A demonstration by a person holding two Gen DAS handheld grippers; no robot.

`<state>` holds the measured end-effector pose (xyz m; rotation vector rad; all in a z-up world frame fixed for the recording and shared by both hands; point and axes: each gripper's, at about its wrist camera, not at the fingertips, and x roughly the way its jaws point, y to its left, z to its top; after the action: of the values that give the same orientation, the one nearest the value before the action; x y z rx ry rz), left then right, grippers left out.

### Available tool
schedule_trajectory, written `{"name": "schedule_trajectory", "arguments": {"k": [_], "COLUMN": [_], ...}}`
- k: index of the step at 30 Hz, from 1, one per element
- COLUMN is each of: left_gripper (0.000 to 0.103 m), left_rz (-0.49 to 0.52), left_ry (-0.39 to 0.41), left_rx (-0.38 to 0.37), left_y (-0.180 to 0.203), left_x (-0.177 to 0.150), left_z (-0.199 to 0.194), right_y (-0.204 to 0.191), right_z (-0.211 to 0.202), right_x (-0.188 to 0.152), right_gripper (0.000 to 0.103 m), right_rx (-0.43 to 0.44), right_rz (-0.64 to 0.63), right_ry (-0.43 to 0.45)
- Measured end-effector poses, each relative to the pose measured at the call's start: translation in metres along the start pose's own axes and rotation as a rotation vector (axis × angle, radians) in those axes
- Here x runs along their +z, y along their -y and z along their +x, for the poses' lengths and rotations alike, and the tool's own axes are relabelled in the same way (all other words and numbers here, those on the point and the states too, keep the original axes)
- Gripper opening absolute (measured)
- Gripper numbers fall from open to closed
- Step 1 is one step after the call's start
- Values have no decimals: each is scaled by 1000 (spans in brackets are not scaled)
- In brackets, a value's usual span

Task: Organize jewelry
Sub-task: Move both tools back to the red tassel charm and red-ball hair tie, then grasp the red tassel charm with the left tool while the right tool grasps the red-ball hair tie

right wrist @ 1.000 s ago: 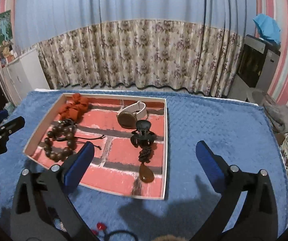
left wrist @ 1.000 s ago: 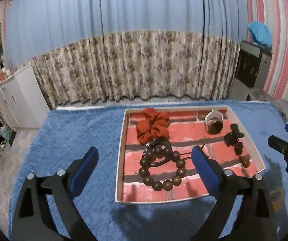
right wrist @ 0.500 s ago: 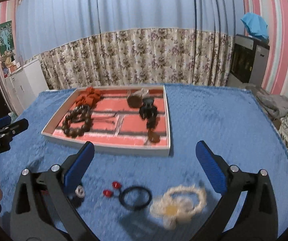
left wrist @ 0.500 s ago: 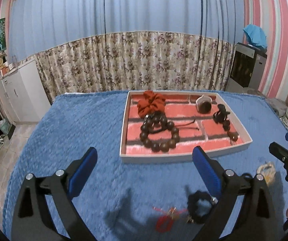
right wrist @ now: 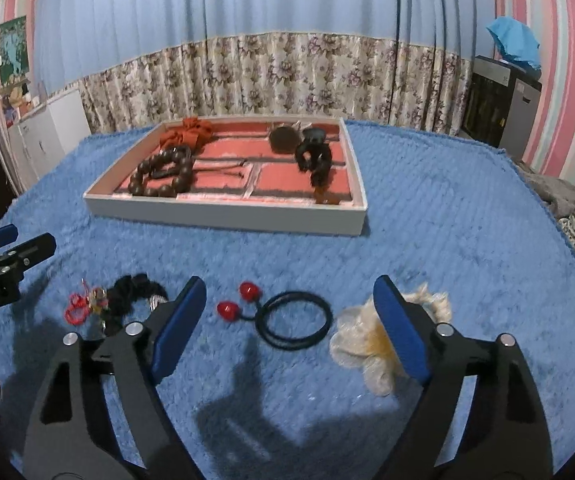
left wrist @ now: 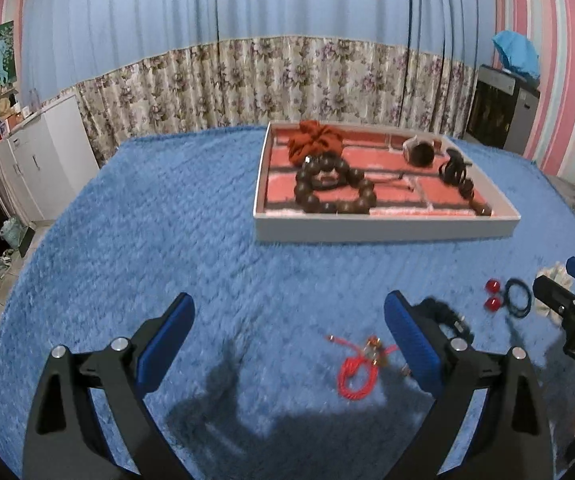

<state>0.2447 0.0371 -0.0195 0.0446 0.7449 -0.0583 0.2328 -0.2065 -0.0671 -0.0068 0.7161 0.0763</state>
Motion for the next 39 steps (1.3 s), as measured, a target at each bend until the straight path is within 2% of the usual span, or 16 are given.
{"name": "schedule_trajectory", "arguments": {"k": [3,7,13,17,22,26,29,31,32,33,34,36,38,39], "left_gripper": [94,94,93,93,92,76,71,68,59,53,49,48,39,38], "left_rz": [-6,-11,4,19,58,76,71,77,79,78,73,63,59,55], "left_ry": [-15,-41,-57,-104,-114,-151,-151,-150,-145,-140,-138,-137,-132,-131], "left_rx": [-14,-36,-57,-70,-79,-95,-102,-100,-98,-99,-103,-108,-101,-100], "left_y": [-3,-6,-1,4,12,16,15,16,16,16,15,13,13,12], "left_x": [-9,-18,-25,-30,-33,-34,-35,-35,-34,-34,-34,-33,-33,-33], "left_z": [4,8,13,24,26,34,35,35,34,34,35,35,34,34], "right_y": [-2,1,-2,-5,-1,-1,-1,-2,-2,-2,-2,-1,-2,-2], "right_z": [8,21,30,35,43,45,45,46,46,46,47,47,47,46], "right_x": [-5,-11,-15,-16,-16,-15,-14,-14,-13,-14,-14,-13,-13,-13], "right_gripper": [77,66,60,59,50,48,46,42,41,32,30,30,27,26], "right_rx": [-16,-30,-34,-39,-32,-32,-35,-39,-37,-28,-22,-18,-18,-17], "right_rz": [-13,-4,-19,-28,-7,-10,-11,-13,-14,-15,-17,-14,-11,-8], "right_ry": [-23,-53,-76,-94,-137,-141,-142,-142,-141,-142,-143,-143,-141,-141]}}
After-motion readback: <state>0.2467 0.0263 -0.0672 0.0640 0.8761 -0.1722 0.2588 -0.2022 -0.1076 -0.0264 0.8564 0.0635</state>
